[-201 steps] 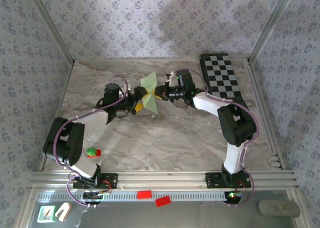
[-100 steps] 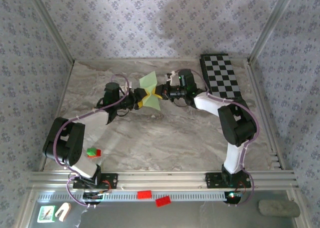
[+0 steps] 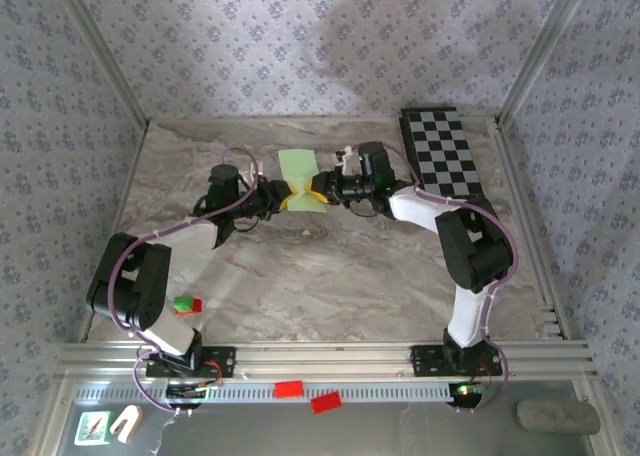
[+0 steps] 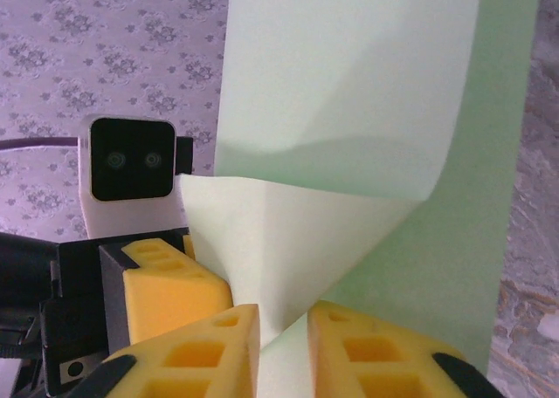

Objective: Fold a paper plane with a square sheet of paper (pick it up from the middle)
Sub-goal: Turn over the paper at the center of the table.

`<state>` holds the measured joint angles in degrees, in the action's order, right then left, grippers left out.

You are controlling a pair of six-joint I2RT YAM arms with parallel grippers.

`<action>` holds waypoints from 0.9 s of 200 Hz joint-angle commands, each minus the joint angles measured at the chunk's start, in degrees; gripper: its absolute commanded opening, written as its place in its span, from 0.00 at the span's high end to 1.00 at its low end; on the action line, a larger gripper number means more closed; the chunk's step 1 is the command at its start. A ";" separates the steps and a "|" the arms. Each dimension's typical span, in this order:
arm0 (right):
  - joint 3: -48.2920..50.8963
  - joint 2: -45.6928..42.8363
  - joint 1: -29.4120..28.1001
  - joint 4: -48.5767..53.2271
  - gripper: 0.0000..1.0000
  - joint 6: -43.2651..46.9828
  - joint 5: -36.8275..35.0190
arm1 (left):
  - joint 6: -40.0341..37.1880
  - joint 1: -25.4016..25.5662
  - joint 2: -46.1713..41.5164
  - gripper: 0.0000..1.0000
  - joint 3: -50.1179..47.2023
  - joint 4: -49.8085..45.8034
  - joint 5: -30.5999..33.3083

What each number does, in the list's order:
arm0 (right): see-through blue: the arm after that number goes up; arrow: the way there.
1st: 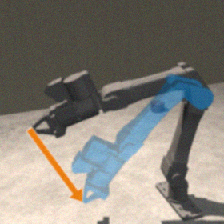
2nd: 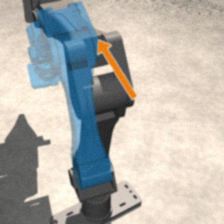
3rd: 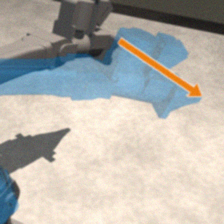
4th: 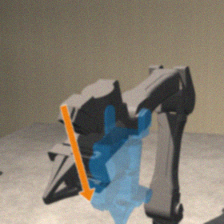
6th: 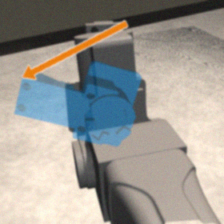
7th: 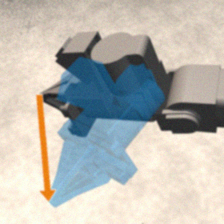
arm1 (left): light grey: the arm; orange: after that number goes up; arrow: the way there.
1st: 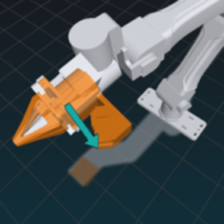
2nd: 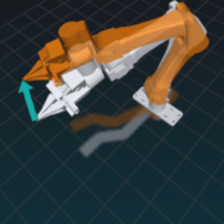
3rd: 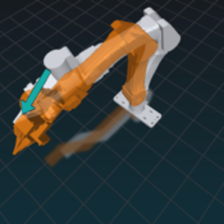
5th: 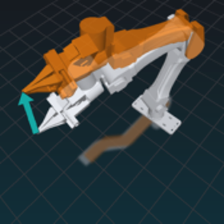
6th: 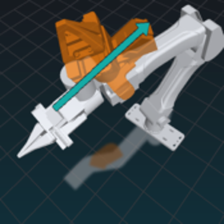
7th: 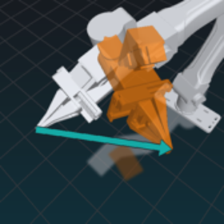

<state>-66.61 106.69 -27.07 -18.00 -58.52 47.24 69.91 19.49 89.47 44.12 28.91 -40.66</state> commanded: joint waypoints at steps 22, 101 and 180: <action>-0.10 -4.13 0.99 9.66 0.64 7.28 -4.08 | -5.36 -0.59 0.37 0.83 2.54 -4.53 1.18; -1.20 -8.72 1.93 26.11 0.58 18.15 -17.91 | -29.26 -0.18 -1.77 0.92 13.22 -42.22 15.53; -1.24 -11.28 3.60 32.21 0.55 19.19 -27.62 | -45.36 8.48 3.96 0.92 35.16 -80.25 61.43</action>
<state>-66.63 97.62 -24.25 10.61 -40.77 24.18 30.50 24.69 90.08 73.73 -36.42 0.34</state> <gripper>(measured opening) 0.447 0.076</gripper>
